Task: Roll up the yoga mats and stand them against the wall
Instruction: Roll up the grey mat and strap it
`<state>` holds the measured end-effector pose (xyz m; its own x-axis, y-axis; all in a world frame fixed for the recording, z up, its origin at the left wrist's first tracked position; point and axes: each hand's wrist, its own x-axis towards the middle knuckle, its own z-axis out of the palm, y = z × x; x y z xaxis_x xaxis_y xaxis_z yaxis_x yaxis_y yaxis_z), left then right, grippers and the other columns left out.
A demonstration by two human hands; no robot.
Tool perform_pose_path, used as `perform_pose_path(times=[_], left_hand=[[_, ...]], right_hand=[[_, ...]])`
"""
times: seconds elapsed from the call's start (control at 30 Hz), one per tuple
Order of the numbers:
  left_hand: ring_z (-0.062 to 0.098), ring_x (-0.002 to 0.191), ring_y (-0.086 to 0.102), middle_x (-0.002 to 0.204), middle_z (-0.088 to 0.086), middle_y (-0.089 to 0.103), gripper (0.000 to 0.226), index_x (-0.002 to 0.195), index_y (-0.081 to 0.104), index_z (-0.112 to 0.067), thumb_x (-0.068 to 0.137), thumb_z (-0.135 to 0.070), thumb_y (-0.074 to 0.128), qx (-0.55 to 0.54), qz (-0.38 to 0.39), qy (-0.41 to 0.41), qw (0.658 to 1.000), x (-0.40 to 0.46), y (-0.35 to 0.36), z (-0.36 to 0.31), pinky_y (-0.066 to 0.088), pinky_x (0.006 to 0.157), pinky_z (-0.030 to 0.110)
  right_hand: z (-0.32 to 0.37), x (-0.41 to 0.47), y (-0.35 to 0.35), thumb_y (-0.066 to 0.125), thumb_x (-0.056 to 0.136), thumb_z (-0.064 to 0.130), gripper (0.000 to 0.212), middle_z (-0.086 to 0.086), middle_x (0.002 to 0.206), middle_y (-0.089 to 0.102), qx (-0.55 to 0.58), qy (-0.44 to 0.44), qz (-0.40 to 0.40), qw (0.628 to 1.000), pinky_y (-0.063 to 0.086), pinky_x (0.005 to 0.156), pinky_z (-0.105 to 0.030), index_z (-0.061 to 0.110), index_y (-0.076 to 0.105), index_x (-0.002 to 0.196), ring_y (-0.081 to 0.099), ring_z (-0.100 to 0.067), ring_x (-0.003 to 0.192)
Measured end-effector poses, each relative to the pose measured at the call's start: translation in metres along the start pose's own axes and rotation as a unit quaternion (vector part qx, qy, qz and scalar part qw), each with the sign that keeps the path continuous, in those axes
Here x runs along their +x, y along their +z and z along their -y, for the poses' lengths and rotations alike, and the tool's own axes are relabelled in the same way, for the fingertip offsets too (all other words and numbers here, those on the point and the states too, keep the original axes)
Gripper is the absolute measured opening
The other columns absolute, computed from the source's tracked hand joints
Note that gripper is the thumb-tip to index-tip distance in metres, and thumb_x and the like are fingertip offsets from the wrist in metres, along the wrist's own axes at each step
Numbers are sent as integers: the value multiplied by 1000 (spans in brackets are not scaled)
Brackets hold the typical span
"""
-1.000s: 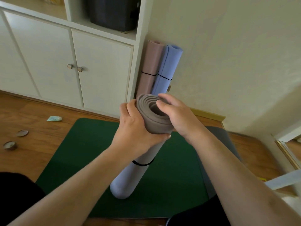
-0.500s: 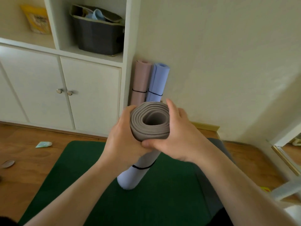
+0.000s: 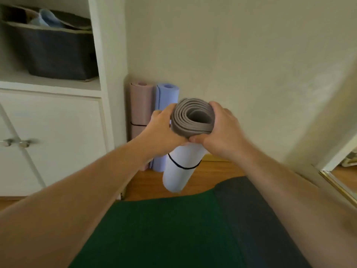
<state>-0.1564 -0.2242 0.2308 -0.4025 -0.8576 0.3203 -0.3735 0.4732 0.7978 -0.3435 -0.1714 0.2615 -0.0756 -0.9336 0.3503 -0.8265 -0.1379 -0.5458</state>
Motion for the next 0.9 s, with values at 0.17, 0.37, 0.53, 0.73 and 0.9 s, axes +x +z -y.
perform_pose_path(times=[0.17, 0.37, 0.53, 0.73, 0.9], left_hand=[[24, 113, 63, 117, 6, 67, 40, 100, 61, -39, 74, -18, 83, -45, -19, -28, 998, 119, 32, 47, 60, 92, 46], [21, 98, 71, 112, 5, 72, 78, 133, 60, -13, 59, -21, 86, -147, -20, -109, 983, 216, 72, 109, 57, 62, 25], [23, 111, 62, 132, 7, 57, 74, 139, 46, -19, 74, -6, 79, -157, -54, -138, 976, 253, 86, 140, 57, 76, 34], [22, 108, 52, 164, -3, 5, 100, 166, 7, -31, 90, -6, 66, 63, -35, -72, 995, 281, 104, 159, 50, 84, 32], [24, 114, 56, 169, -6, -2, 103, 167, -2, -35, 90, -9, 62, 152, 3, -91, 984, 303, 98, 161, 56, 87, 38]], right_hand=[[-62, 116, 35, 88, 45, 64, 105, -7, 128, 60, -33, 13, -8, 999, 44, 73, -30, 22, 52, 134, 63, -26, 105], [-130, 215, 79, 79, 43, 70, 111, -9, 131, 60, -46, 40, 0, 998, 53, 78, -36, 20, 50, 138, 65, -29, 108], [-161, 276, 107, 77, 53, 51, 80, -10, 122, 63, -25, 51, 27, 998, 54, 60, -30, 25, 57, 126, 68, -27, 95], [-193, 328, 135, 76, 96, 32, 67, -12, 151, 37, -23, 11, -2, 1000, 43, 107, -28, 23, 47, 156, 55, -29, 128], [-203, 365, 140, 71, 100, 36, 78, -9, 165, 31, -54, 30, 36, 997, 38, 120, -38, 20, 32, 166, 42, -31, 146]])
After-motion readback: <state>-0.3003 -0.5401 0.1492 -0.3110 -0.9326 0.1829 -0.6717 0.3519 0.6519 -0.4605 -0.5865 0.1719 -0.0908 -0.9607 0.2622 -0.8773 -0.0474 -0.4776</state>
